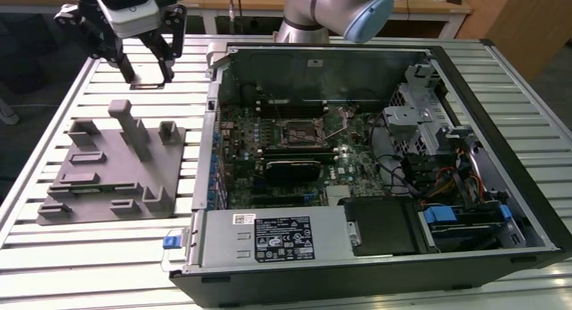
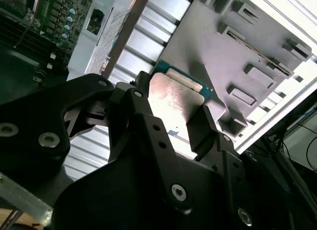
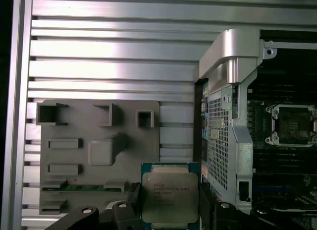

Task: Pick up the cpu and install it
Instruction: 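Pick up the cpu and move it towards the insertion slot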

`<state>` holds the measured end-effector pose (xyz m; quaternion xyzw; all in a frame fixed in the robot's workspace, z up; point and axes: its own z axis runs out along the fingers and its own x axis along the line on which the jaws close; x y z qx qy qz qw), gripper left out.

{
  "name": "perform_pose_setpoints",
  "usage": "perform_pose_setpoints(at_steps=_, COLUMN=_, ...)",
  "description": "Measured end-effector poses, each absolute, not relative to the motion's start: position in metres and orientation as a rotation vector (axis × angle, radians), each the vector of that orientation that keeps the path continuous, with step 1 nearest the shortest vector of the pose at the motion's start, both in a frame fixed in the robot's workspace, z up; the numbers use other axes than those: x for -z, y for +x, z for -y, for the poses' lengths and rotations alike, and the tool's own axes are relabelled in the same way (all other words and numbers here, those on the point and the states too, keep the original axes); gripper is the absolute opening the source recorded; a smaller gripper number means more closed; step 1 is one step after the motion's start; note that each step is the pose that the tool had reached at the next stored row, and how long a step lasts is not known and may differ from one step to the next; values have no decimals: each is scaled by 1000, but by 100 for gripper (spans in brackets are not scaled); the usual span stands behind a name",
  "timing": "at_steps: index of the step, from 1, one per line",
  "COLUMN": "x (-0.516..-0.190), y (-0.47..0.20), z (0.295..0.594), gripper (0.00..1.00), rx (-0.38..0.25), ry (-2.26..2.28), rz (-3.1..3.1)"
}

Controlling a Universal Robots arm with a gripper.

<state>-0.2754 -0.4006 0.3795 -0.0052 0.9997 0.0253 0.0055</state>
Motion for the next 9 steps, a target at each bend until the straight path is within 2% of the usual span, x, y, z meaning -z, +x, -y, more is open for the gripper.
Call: perform_pose_setpoints(at_steps=9, x=-379, y=-264, z=401, gripper=54, rx=-79, ry=-16, rz=-3130)
